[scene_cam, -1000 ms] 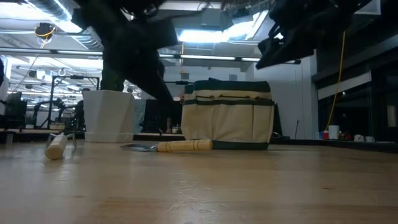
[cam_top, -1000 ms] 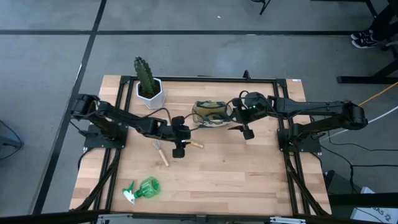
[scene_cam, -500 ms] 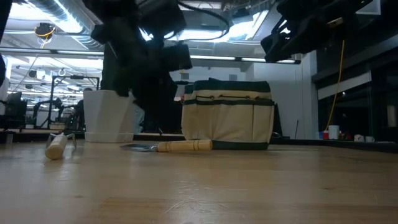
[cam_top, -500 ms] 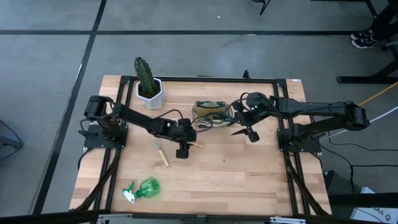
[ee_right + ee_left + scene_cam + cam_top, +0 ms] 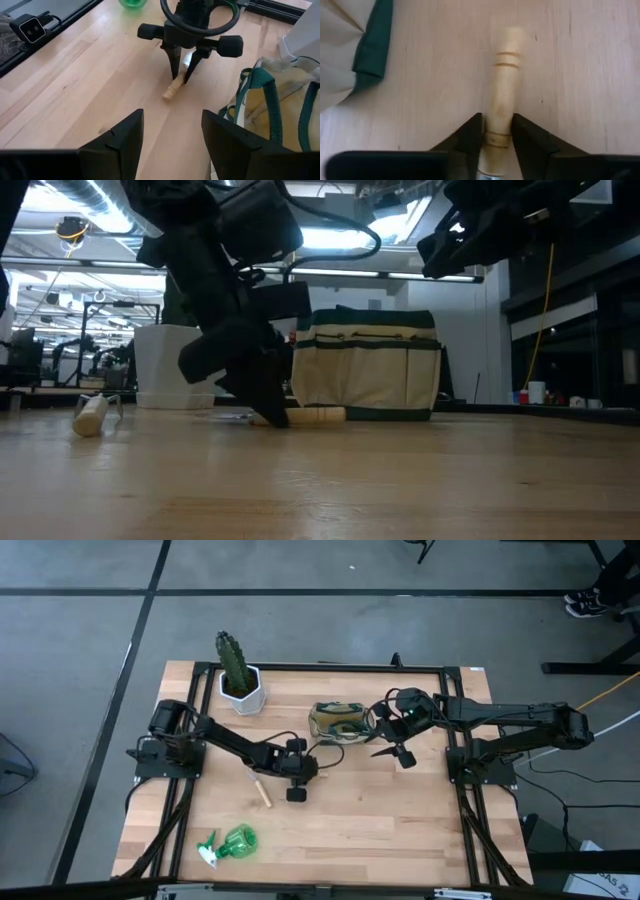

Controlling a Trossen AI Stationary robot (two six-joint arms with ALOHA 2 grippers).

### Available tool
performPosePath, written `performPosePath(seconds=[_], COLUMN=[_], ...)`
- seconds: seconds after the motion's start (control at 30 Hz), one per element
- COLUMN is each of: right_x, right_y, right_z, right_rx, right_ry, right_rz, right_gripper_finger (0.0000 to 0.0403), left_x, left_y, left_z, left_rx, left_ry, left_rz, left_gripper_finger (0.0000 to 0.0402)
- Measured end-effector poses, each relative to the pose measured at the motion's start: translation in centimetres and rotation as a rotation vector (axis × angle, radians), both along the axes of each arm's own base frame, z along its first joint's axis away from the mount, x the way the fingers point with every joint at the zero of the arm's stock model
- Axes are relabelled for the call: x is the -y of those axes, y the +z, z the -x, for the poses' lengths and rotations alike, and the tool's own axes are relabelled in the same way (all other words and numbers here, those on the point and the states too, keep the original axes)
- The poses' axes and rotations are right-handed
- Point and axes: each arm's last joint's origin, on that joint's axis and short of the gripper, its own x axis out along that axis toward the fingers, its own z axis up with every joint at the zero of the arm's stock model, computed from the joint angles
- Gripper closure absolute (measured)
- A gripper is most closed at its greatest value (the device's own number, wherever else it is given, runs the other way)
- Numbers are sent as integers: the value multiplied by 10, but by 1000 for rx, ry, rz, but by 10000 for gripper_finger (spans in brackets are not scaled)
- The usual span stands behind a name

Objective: Pick & Place Garden tools in Gardening bag
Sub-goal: Put the trowel into the gardening bag

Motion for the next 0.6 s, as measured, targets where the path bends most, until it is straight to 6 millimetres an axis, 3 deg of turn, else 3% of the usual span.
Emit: performPosePath(seconds=[0.1,0.3,0.6], right_x=[0,0,0], right_y=[0,0,-1], right_z=[0,0,0], right_rx=[-5,-16,-31], right_ry=[-8,-28,-42], right_rz=[-11,-38,-57], right_gripper_finger=[201,201,201], left_x=[5,14,14], left_y=[1,4,54], left_z=[1,0,-6], left_rx=[10,39,268], left_ry=[18,86,115], left_rz=[15,81,-31], left_gripper_finger=[343,343,343])
